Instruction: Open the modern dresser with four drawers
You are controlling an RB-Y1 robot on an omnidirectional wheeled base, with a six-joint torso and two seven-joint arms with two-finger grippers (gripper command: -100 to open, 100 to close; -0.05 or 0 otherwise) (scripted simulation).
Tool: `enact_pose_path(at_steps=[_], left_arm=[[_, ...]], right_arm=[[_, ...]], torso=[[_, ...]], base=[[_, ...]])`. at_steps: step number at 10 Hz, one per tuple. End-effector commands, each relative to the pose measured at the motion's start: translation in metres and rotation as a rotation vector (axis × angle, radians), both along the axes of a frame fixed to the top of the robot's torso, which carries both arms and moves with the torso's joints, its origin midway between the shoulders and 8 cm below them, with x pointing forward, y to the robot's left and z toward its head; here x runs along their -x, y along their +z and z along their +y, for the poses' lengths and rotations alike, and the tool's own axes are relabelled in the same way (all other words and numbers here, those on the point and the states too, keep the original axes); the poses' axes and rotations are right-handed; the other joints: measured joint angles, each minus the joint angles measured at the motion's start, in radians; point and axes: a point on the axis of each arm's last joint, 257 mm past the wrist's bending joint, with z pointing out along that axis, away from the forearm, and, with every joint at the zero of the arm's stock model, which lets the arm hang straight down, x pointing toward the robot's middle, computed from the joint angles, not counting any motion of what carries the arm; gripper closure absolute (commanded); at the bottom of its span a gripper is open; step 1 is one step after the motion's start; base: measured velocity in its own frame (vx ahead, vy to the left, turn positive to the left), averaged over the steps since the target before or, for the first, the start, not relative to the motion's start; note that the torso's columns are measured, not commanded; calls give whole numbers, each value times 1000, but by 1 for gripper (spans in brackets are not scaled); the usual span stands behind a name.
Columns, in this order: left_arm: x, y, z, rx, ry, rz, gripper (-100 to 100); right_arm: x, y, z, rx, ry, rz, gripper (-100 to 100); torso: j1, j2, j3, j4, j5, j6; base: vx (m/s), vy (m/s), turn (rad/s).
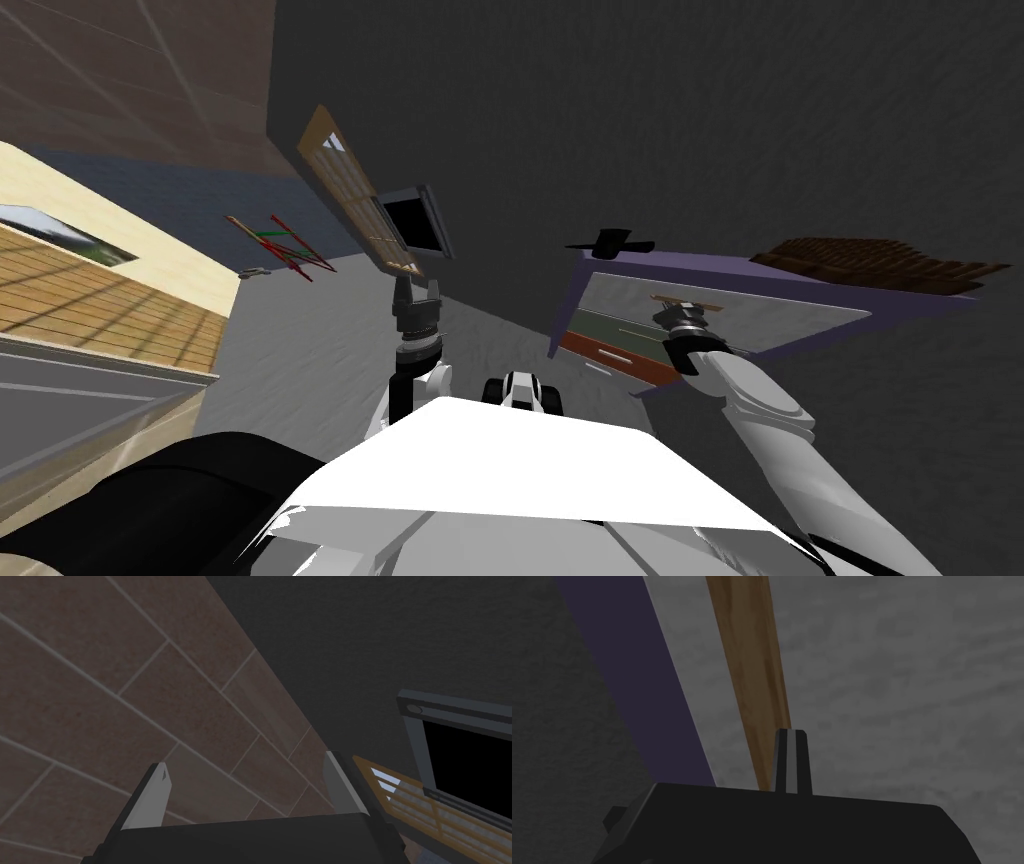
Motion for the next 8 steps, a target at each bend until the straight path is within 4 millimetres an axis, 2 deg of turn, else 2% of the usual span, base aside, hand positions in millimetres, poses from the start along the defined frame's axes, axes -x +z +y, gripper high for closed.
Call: enact_pose_path(at_steps=[1, 2, 3, 4, 5, 8], left_arm=[[0, 0, 0, 0, 0, 0, 0], [0, 0, 0, 0, 0, 0, 0], [0, 0, 0, 0, 0, 0, 0], [0, 0, 0, 0, 0, 0, 0], [0, 0, 0, 0, 0, 0, 0], [0, 0, 0, 0, 0, 0, 0]], right_arm=[[-3, -9, 48, -2, 112, 15, 100], [-4, -2, 53, 3, 122, 2, 100], [-3, -6, 71, 0, 164, 8, 100], [-4, -3, 74, 2, 169, 2, 100], [-3, -4, 94, 0, 214, 3, 100], [6, -3, 157, -8, 351, -4, 100]], torso=[[1, 1, 1, 0, 0, 2], [1, 1, 1, 0, 0, 2], [2, 6, 3, 2, 1, 1], [3, 7, 4, 2, 1, 3], [4, 8, 5, 2, 1, 1], [4, 0, 0, 0, 1, 2]], base=[[214, 9, -421], [149, 7, -233], [141, 11, -315], [101, 22, -153], [111, 20, -271], [203, 49, -442]])
